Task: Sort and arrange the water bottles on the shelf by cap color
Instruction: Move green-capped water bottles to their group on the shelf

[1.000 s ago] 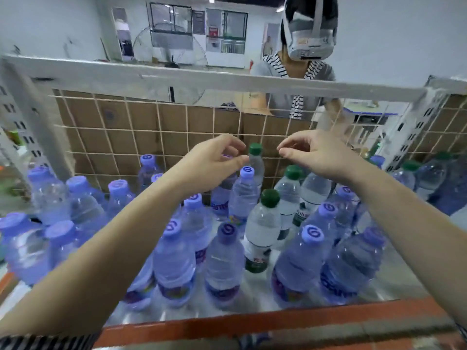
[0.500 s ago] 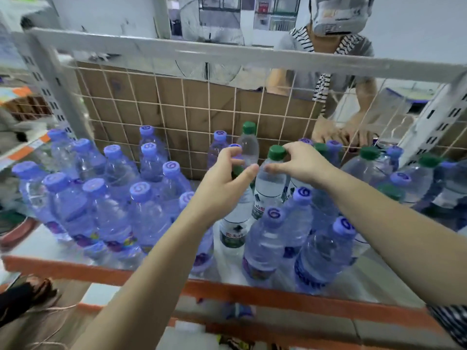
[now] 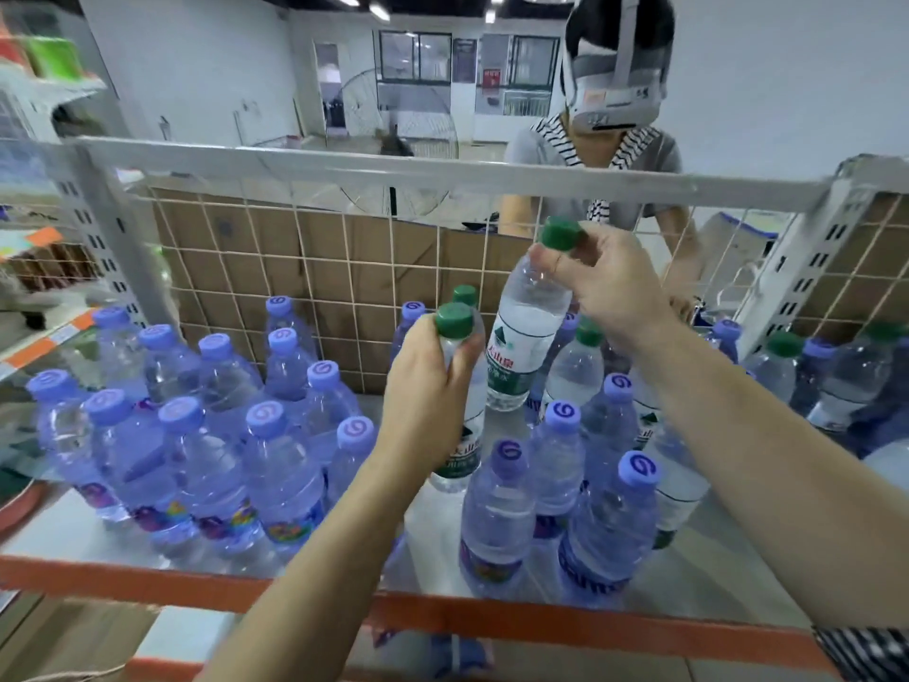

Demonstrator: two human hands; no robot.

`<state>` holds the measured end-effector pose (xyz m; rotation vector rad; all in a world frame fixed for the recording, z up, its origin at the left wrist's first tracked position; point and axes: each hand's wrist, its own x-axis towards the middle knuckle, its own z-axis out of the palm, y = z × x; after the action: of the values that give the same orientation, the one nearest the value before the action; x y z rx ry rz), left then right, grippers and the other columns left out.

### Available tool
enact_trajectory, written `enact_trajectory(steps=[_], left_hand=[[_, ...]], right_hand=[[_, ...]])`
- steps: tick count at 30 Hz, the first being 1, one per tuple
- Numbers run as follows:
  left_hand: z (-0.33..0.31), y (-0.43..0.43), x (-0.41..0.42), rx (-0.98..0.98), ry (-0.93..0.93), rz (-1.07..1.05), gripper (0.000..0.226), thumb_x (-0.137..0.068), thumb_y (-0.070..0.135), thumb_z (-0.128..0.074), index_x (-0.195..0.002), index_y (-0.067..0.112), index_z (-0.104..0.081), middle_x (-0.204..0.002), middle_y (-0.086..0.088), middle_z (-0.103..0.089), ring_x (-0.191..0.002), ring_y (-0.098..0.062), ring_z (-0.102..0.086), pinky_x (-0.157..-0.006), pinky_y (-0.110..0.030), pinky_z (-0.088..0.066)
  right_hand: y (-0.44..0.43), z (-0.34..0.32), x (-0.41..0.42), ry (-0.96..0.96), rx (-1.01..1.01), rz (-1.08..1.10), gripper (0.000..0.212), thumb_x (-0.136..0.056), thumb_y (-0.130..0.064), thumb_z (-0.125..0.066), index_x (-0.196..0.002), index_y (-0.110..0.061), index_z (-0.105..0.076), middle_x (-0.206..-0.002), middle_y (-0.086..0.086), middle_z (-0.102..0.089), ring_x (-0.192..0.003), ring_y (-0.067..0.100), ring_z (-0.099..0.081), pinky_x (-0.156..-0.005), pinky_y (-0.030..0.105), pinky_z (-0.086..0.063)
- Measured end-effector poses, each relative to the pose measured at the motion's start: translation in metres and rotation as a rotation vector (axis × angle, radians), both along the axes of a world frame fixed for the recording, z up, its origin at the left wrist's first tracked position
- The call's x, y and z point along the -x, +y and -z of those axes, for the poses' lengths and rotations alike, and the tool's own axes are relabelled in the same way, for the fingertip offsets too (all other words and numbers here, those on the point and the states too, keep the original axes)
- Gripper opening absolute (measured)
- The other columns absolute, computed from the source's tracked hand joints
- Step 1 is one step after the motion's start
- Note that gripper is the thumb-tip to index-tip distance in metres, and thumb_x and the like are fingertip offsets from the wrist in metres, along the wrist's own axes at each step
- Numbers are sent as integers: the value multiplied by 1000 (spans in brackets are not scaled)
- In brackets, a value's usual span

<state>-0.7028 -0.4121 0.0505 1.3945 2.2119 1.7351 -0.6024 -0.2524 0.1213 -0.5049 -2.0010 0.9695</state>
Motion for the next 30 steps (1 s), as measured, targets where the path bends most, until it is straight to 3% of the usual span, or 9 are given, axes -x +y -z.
enact_trajectory(steps=[2, 6, 9, 12, 18, 21, 25, 30], left_hand=[[-27, 2, 1, -98, 49, 6, 11, -100, 31, -50, -100, 20, -50, -102, -5, -62, -93, -19, -54, -76, -26, -35], [-69, 1, 5, -184, 101, 64, 17, -102, 33, -47, -104, 17, -55, -95, 3, -63, -87, -9, -54, -74, -22, -36], [-82, -12, 5, -248, 136, 100, 21, -100, 40, -46, -106, 25, -58, -85, 16, -59, -78, 7, -52, -74, -16, -40], [-83, -28, 4, -333, 89, 160, 12, -96, 46, -46, -93, 39, -55, -78, 24, -59, -76, -1, -53, -75, -28, -42], [-70, -61, -15, -416, 21, 269, 22, -95, 51, -49, -81, 35, -58, -73, 13, -57, -70, -17, -54, -72, -43, -45], [-55, -77, -32, -389, -58, 343, 33, -94, 50, -52, -84, 19, -59, -72, 2, -61, -70, -38, -58, -73, -59, -52], [-37, -92, -58, -314, -136, 420, 35, -94, 45, -53, -92, 12, -61, -74, 10, -64, -72, -22, -60, -74, -64, -50], [-17, -98, -101, -227, -188, 484, 18, -93, 47, -53, -85, 34, -62, -72, 12, -64, -72, -16, -61, -76, -63, -51]], right_hand=[[-7, -12, -5, 107, -22, -25, 16, -88, -29, -71, -98, -16, -69, -95, 13, -71, -86, 15, -63, -86, 37, -53], [-20, -36, -19, 268, -73, -83, 18, -93, -30, -66, -102, -14, -64, -92, -5, -71, -90, 7, -65, -84, 25, -54], [-35, -50, -32, 326, -95, -136, 22, -97, -26, -58, -108, -6, -62, -100, 9, -66, -90, 11, -64, -79, 30, -56], [-53, -56, -45, 345, -77, -158, 17, -98, -23, -54, -105, -9, -61, -100, 10, -64, -88, 13, -64, -75, 32, -58], [-102, -42, -72, 340, 1, -159, 12, -97, -24, -54, -92, -20, -65, -86, -1, -70, -85, 20, -70, -74, 33, -57], [-125, -25, -85, 375, 54, -153, 12, -97, -19, -54, -92, -16, -66, -81, -5, -69, -80, 14, -68, -71, 29, -56], [-149, 1, -108, 395, 112, -96, 12, -96, -12, -55, -91, -14, -66, -86, 7, -66, -83, 20, -67, -71, 32, -57], [-168, 30, -151, 391, 187, 5, 9, -94, -11, -58, -93, -10, -67, -86, 15, -63, -78, 22, -65, -69, 32, -56]])
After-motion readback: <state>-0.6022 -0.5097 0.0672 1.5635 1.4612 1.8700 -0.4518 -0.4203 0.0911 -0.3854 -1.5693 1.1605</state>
